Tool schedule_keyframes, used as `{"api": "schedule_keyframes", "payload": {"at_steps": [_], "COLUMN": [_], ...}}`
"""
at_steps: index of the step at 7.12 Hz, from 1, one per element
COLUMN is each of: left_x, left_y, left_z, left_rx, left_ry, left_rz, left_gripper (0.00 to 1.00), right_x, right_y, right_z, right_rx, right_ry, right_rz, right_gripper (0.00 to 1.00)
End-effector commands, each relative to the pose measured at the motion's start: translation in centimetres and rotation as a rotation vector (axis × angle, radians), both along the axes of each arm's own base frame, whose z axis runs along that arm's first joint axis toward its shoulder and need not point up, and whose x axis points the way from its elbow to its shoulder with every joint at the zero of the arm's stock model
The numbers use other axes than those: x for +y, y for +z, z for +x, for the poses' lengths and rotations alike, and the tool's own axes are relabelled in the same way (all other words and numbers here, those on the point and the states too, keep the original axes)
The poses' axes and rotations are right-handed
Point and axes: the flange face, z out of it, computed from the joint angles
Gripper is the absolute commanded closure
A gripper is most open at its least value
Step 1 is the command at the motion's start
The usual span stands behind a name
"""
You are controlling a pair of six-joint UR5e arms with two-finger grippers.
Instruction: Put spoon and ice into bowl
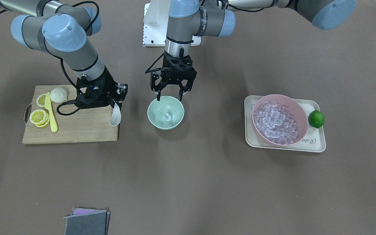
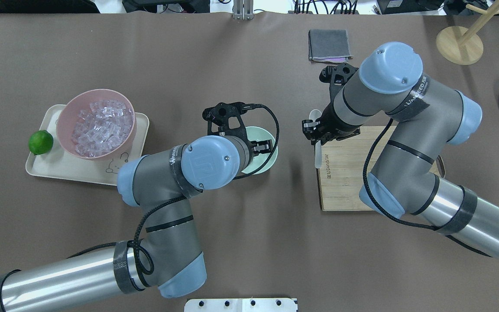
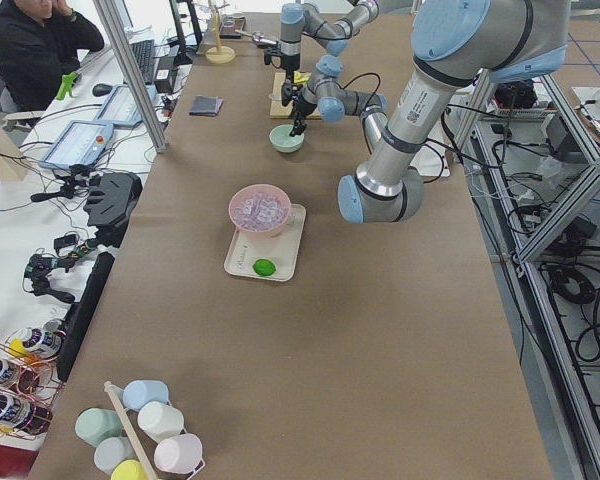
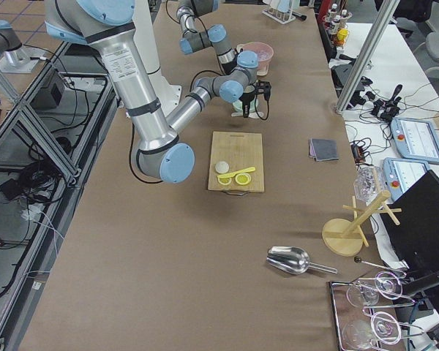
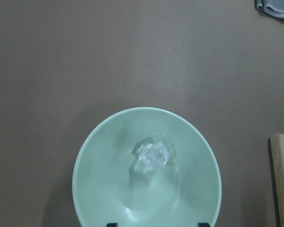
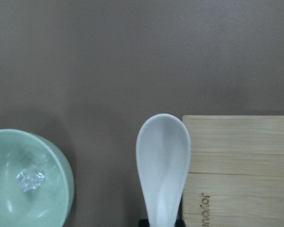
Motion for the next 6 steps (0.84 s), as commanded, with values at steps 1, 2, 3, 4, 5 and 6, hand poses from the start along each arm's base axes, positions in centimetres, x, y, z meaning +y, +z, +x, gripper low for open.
{"api": "schedule_keyframes", "payload": {"at_steps": [1,2,3,4,5,6], "left_x": [-4.6,-7.4,-9.5,-11.2,-12.4,-13.0], "left_y": [2.9,4.2,7.1,9.8,11.5,13.9], "left_z": [-8.5,-13.2,-17.0,-21.5,-26.3,-30.1], "left_rx": [-0.099,-0.137,-0.214,-0.27,-0.3,-0.322], "left_ry": [0.031,0.072,0.09,0.101,0.146,0.183], "left_rz": [0.113,0.142,0.184,0.205,0.235,0.238], "left_gripper": [0.02,0.02,0.02,0.02,0.02,0.02], "right_x": [1.8,2.1,1.6,1.0,0.8,1.4], "right_y": [-3.2,-4.2,-4.8,-5.2,-5.5,-6.5], "right_z": [-3.4,-4.9,-6.4,-7.3,-8.5,-9.5], "right_rx": [-0.023,-0.024,-0.018,-0.015,-0.013,-0.023], "right_ry": [-0.002,-0.009,-0.01,-0.011,-0.018,-0.026], "right_rz": [0.01,0.018,0.02,0.019,0.018,0.016], "right_gripper": [1.0,1.0,1.0,1.0,1.0,1.0]}}
